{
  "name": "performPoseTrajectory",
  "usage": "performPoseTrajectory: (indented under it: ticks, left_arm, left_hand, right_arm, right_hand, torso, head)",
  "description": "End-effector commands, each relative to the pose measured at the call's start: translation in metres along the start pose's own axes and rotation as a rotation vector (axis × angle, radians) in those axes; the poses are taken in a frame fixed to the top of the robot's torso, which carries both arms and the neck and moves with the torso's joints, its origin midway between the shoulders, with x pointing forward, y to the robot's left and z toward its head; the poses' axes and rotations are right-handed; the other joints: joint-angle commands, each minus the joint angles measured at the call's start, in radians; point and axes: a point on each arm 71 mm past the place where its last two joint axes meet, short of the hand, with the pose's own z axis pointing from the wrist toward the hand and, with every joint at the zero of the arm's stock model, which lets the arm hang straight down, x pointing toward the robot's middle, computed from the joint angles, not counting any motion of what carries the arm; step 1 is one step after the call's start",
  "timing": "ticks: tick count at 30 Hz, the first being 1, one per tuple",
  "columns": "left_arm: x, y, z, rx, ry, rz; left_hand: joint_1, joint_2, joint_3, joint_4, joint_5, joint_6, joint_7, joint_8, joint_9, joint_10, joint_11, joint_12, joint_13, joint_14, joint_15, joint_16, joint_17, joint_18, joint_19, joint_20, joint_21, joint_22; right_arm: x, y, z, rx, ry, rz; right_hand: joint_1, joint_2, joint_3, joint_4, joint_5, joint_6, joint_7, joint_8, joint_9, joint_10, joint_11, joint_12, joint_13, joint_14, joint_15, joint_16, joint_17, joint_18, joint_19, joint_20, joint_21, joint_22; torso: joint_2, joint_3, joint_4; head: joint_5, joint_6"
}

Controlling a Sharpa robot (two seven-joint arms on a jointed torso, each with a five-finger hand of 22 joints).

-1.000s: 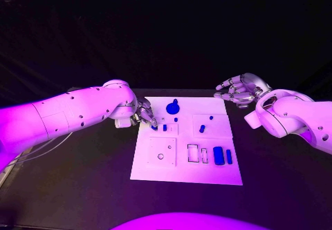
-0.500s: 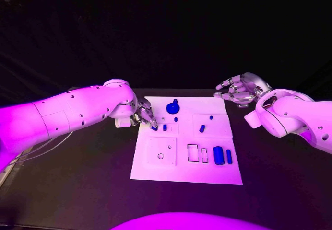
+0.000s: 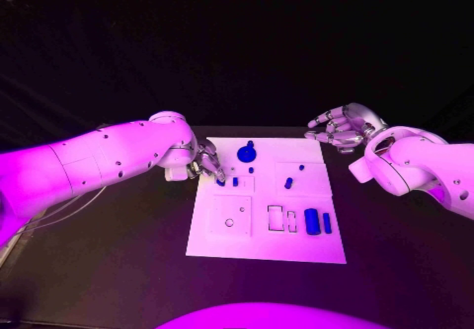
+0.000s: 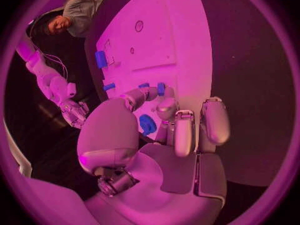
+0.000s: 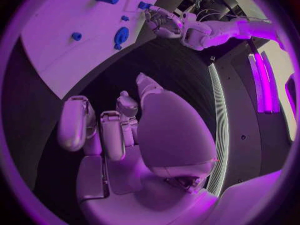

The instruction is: Assemble the parts on the task board

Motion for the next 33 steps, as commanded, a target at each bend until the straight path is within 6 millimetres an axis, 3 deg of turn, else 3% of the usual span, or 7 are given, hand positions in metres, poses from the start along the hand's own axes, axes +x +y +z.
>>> performPoseTrajectory:
  ticks: [1,3,5,19,33]
  left_arm:
    - [0.0044,-0.0035,0.0028,0.003,0.017,0.009]
    - [0.0044,-0.0039,0.0033,0.002,0.019,0.009]
    - [0.0044,-0.0046,0.0039,0.001,0.02,0.01]
    - [0.0033,-0.0065,0.0071,-0.007,0.027,0.014]
    - [0.0044,-0.0067,0.0079,-0.014,0.044,0.03]
  left_hand:
    - [0.006,0.074,0.042,0.007,0.052,0.143,-0.048,0.078,0.058,0.078,-0.027,0.017,0.014,0.109,-0.012,0.018,0.276,-0.014,0.015,-0.009,0.021,0.023]
    - [0.006,0.079,0.036,0.01,0.039,0.144,-0.048,0.076,0.058,0.079,-0.027,0.016,0.014,0.109,-0.012,0.018,0.276,-0.013,0.015,-0.009,0.02,0.022]
    - [0.014,0.091,0.04,0.007,-0.053,0.142,-0.049,0.069,0.058,0.079,-0.028,0.012,0.014,0.109,-0.012,0.018,0.276,-0.013,0.015,-0.01,0.019,0.022]
    - [0.009,0.095,0.042,0.014,-0.078,0.144,-0.048,0.067,0.059,0.079,-0.026,0.011,0.014,0.109,-0.012,0.018,0.276,-0.013,0.015,-0.009,0.018,0.022]
    - [0.009,0.096,0.043,0.015,-0.081,0.144,-0.048,0.067,0.059,0.078,-0.027,0.009,0.011,0.109,-0.012,0.018,0.276,-0.013,0.015,-0.009,0.017,0.021]
  right_arm:
    - [0.0005,0.0006,0.0,-0.004,0.002,0.0]
    - [0.0006,0.0006,0.0,-0.004,0.002,0.0]
    - [0.0006,0.0007,0.0,-0.004,0.002,0.0]
    - [0.0008,0.0009,0.0002,-0.005,0.002,0.0]
    - [0.001,0.001,0.0,-0.006,0.003,0.0]
  right_hand:
    - [-0.029,-0.015,0.034,0.003,0.014,-0.012,0.001,0.023,0.005,-0.018,-0.001,-0.011,-0.005,0.082,-0.006,-0.01,0.171,0.013,-0.02,0.0,-0.022,0.044]
    - [-0.029,-0.015,0.034,0.003,0.014,-0.012,0.001,0.023,0.005,-0.018,-0.001,-0.011,-0.005,0.082,-0.006,-0.01,0.171,0.013,-0.02,0.0,-0.022,0.044]
    - [-0.029,-0.015,0.034,0.003,0.014,-0.012,0.001,0.023,0.005,-0.018,-0.001,-0.011,-0.005,0.082,-0.006,-0.01,0.171,0.013,-0.02,0.0,-0.022,0.044]
    - [-0.03,-0.016,0.037,0.003,0.015,-0.014,0.001,0.028,0.004,-0.019,-0.002,-0.012,-0.007,0.081,-0.006,-0.011,0.17,0.013,-0.02,0.0,-0.026,0.042]
    - [-0.03,-0.016,0.037,0.003,0.015,-0.014,0.001,0.028,0.004,-0.019,-0.002,-0.012,-0.007,0.081,-0.006,-0.011,0.17,0.013,-0.02,0.0,-0.026,0.042]
  torso:
    - [0.0,0.0001,-0.0008]
    - [0.0,0.0005,-0.0012]
    - [0.0,0.0008,-0.0013]
    - [-0.001,0.001,-0.0003]
    - [0.0,0.0,-0.0003]
  head:
    - [0.0,-0.001]
    - [0.0,-0.002]
    - [0.0,-0.003]
    - [-0.001,-0.003]
    - [-0.002,-0.006]
